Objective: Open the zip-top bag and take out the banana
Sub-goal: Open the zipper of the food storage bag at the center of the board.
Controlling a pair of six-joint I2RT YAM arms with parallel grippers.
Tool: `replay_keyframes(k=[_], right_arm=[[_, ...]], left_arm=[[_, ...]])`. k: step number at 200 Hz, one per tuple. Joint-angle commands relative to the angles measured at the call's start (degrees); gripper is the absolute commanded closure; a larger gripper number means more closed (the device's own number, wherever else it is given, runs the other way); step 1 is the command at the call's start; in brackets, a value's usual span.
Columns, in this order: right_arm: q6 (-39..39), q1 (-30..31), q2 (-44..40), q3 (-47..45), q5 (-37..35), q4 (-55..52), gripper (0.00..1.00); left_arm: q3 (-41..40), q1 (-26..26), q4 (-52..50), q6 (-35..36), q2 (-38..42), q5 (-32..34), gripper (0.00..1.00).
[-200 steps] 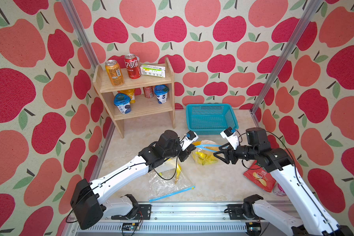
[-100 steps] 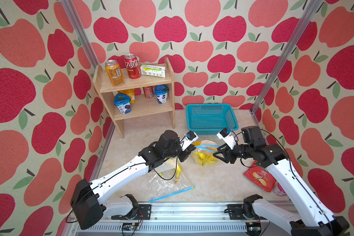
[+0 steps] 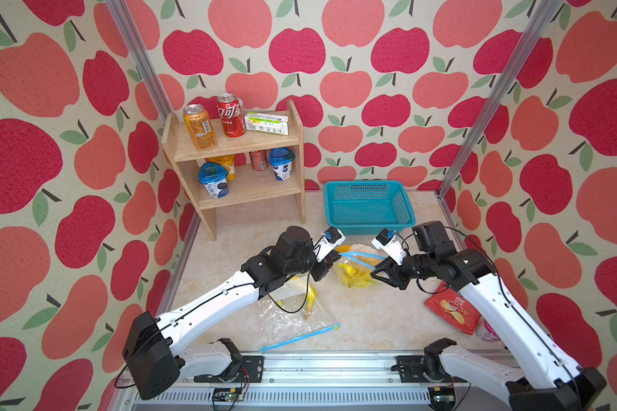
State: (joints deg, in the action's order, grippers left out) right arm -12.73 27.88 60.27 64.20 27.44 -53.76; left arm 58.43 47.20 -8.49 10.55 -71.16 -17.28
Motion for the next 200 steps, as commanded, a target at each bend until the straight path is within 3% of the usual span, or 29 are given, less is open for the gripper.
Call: replay_keyframes(k=[1, 12, 32, 65, 80, 88, 100, 123, 148, 175, 200], right_arm=[[-1.30, 0.42, -0.54, 0.69, -2.56, -1.58, 0.77], [-1.28, 0.42, -0.85, 0.53, -3.18, -1.24, 0.89], [-1.42, 0.43, -1.55, 0.26, -3.25, -0.95, 0.93], [-2.10, 1.36, -1.39, 0.03, -4.90, -0.37, 1.00], [-2.58, 2.71, -0.67, 0.04, -5.97, -0.31, 1.00], [-2.73, 3.36, -0.21, 0.03, -6.44, -0.30, 1.00], [-3.16, 4.21, 0.53, 0.07, -6.85, -0.31, 1.00], [-4.05, 5.33, 0.23, -0.21, -7.62, 0.12, 1.00], [-4.23, 5.89, -0.58, -0.90, -7.79, 0.36, 1.00], [-4.41, 6.08, -1.23, -0.88, -7.45, 0.99, 1.00], [-4.39, 6.22, -1.86, -1.44, -7.50, 1.70, 1.00]], left_arm=[[1.95, 0.09, -0.43, 0.35, -0.03, 0.71, 0.90], [2.08, 0.18, -0.45, 0.27, -0.33, 0.51, 0.90], [2.30, 0.16, -1.19, 0.26, -0.65, 0.23, 0.87], [2.30, 0.16, -2.65, 0.76, 1.20, 1.69, 0.50], [2.59, 0.03, -3.19, 1.29, 3.30, 2.75, 0.42], [2.89, -0.12, -3.36, 1.38, 4.66, 3.25, 0.32], [3.62, -0.73, -4.04, 1.73, 6.32, 2.92, 0.28], [6.89, -2.78, -6.25, 1.42, 6.96, -1.06, 0.25], [12.88, -3.88, -11.13, 3.61, 2.57, -6.72, 0.25], [19.45, -3.79, -18.02, 7.03, -5.54, -14.27, 0.34], [21.43, -3.76, -19.84, 7.52, -10.59, -17.19, 0.42]])
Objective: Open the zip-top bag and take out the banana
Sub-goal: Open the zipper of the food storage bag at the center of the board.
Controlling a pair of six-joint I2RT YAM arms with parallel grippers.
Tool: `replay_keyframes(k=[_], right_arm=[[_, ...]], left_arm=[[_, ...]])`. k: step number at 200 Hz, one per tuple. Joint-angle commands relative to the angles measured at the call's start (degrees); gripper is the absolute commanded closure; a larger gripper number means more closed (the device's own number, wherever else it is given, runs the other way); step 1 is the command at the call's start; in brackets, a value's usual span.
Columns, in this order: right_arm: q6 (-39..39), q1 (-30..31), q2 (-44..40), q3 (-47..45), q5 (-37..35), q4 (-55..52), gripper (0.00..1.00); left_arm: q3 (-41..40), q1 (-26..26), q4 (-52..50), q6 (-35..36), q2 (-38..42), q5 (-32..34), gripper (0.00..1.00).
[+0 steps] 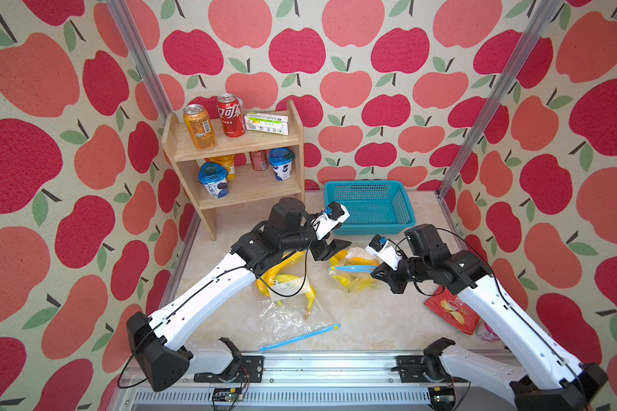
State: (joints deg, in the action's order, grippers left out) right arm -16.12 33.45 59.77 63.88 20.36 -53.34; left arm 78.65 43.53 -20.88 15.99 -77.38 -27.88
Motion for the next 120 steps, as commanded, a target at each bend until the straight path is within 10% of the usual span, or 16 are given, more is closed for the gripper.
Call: replay_keyframes(k=[1, 120], right_arm=[[-0.96, 0.65, -1.38, -1.12, -0.50, 1.34, 1.00], [-1.36, 0.59, -1.45, -1.45, -0.32, 1.38, 1.00]], left_arm=[[1.23, -0.06, -7.48, 2.10, -4.49, -6.80, 0.42], [5.97, 3.90, -13.69, 5.37, -10.95, -9.95, 0.48]])
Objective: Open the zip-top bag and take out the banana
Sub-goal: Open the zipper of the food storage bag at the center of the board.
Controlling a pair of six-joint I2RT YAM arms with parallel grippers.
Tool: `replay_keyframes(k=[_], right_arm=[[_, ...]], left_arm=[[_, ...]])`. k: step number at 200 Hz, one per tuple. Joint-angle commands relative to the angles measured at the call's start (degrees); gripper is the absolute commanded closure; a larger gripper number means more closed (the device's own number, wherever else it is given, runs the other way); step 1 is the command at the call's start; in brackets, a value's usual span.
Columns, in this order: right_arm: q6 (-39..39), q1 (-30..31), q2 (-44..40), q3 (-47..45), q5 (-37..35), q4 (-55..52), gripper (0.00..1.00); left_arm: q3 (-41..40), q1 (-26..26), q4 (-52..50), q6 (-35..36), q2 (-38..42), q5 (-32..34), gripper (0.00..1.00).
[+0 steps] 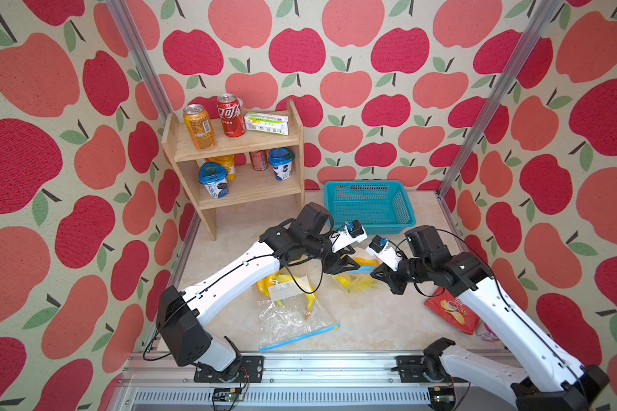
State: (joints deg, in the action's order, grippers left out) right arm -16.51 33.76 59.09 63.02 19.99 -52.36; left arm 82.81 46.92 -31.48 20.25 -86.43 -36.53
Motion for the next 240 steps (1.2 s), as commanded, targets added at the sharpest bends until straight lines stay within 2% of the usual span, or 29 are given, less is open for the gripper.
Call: replay_keyframes(k=[1, 22, 117, 153, 240], right_arm=[[-0.97, 0.31, -0.80, -0.61, 0.05, 0.36, 1.00], [-0.92, 0.30, -0.88, -0.79, 0.48, 0.44, 1.00], [-1.21, 0.41, -1.93, -1.46, 1.04, 0.28, 1.00], [-1.31, 0.43, -2.31, -1.42, 0.51, 0.24, 1.00], [-1.07, 0.40, -2.89, -1.63, -0.89, 1.06, 1.00]], left_arm=[[1.82, 0.48, -3.12, 1.11, -1.94, -1.32, 0.49], [1.88, 0.46, -2.61, 1.11, -2.85, -1.70, 0.55], [2.49, 0.55, -2.07, 1.11, -5.11, -0.22, 0.64], [2.71, 0.85, -2.64, 2.03, -5.40, -1.03, 0.71], [2.00, 1.44, -4.72, 3.13, -5.25, -3.32, 0.71]])
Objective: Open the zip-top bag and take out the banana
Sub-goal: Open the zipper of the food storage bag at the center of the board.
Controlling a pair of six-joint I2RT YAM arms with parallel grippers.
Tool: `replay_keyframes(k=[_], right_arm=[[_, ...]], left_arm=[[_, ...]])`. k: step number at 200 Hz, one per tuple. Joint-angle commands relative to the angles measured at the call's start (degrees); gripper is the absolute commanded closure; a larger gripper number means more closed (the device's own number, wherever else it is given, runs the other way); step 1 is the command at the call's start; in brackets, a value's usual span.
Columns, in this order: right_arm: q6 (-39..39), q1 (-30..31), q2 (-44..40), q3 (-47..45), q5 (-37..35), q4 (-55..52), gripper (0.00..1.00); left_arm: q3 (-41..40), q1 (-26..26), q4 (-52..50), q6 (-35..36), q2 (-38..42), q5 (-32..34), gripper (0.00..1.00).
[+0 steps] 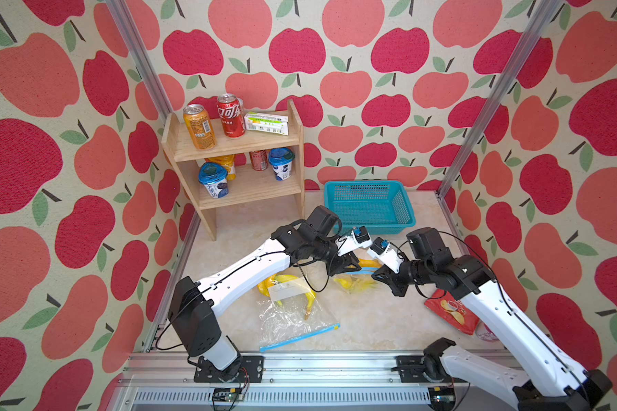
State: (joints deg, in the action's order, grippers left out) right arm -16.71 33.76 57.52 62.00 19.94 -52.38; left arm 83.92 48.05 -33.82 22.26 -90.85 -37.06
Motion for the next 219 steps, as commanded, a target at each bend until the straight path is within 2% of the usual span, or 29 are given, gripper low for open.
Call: replay_keyframes(k=[1, 59, 85, 103, 143, 180, 219], right_arm=[[-0.87, 0.41, -1.38, -0.63, -0.86, 1.16, 1.00], [-0.52, 0.43, -1.62, -1.17, -1.75, 1.76, 1.00], [-0.24, 0.43, -1.97, -1.62, -1.45, 2.18, 1.00], [-0.16, 0.42, -2.37, -1.66, -0.84, 2.47, 1.00], [-0.16, 0.43, -3.04, -1.58, -0.95, 2.10, 1.00], [-0.26, 0.41, -3.12, -1.97, -1.76, 2.24, 1.00], [-0.91, 0.43, -2.65, -2.13, -0.48, 1.03, 1.00]], left_arm=[[0.89, 0.29, -2.43, 1.12, -0.83, -2.95, 0.71], [-0.64, 0.45, -3.07, 0.72, -0.08, -4.95, 0.68], [-1.04, 0.39, -3.50, 0.28, -0.15, -5.68, 0.86], [-0.97, 0.40, -3.49, -0.02, -0.82, -5.75, 0.93], [-0.79, 0.39, -3.35, -0.42, -2.04, -5.63, 1.00], [-0.89, 0.30, -3.67, -0.47, -2.20, -5.71, 1.00], [-1.70, -0.41, 0.99, -4.73, -0.83, 1.70, 1.00]])
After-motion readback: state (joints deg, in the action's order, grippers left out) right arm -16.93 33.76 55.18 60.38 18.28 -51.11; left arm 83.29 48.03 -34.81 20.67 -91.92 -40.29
